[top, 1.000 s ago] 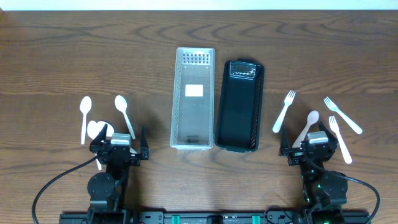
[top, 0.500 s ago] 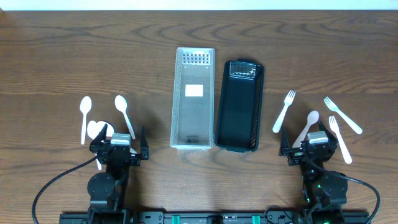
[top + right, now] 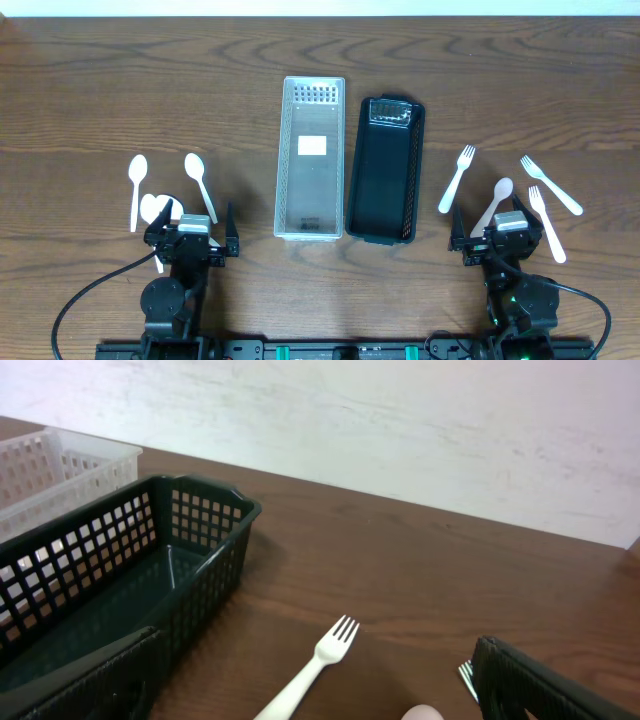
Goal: Pack container
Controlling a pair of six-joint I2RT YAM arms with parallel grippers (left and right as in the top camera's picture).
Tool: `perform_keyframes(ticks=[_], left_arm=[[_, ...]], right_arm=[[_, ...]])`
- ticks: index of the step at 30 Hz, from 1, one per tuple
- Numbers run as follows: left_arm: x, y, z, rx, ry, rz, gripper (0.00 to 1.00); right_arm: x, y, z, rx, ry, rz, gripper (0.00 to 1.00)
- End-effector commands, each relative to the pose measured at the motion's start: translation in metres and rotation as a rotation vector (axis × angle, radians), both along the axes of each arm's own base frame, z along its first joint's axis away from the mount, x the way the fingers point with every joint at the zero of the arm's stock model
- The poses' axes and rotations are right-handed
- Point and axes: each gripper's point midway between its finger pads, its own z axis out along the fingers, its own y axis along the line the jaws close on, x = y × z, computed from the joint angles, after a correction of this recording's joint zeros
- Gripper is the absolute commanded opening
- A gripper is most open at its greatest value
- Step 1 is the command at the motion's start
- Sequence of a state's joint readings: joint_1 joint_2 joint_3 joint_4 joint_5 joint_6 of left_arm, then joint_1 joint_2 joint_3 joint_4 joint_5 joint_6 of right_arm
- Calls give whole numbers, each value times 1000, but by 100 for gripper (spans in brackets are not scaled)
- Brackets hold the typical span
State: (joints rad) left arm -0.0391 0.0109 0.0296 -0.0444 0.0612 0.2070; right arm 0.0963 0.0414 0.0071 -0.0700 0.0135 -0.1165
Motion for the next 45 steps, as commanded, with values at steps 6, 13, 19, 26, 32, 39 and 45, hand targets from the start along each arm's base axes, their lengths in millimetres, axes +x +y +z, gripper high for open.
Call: perform_keyframes(ticks=[6, 13, 19, 26, 32, 39, 45], left_arm=[[0, -1, -16, 1, 41, -8, 98], [0, -1, -16, 1, 41, -8, 98], [0, -1, -16, 1, 41, -8, 98], [0, 0, -16, 2, 41, -1, 98], [0, 0, -16, -38, 43, 5, 98], [-5, 0, -4, -300, 81, 42, 98], [-15, 0, 58, -310, 125, 50, 98]], right_arm=[[0, -2, -1, 11, 4, -7, 99], [1, -17, 2, -129, -12, -83, 99], [1, -19, 2, -169, -13, -86, 99], [1, -12, 1, -146, -12, -48, 99], [0, 7, 7, -115, -40, 54, 99], [-3, 18, 32, 129, -92, 106, 99], [-2, 18, 52, 202, 2, 93, 99]])
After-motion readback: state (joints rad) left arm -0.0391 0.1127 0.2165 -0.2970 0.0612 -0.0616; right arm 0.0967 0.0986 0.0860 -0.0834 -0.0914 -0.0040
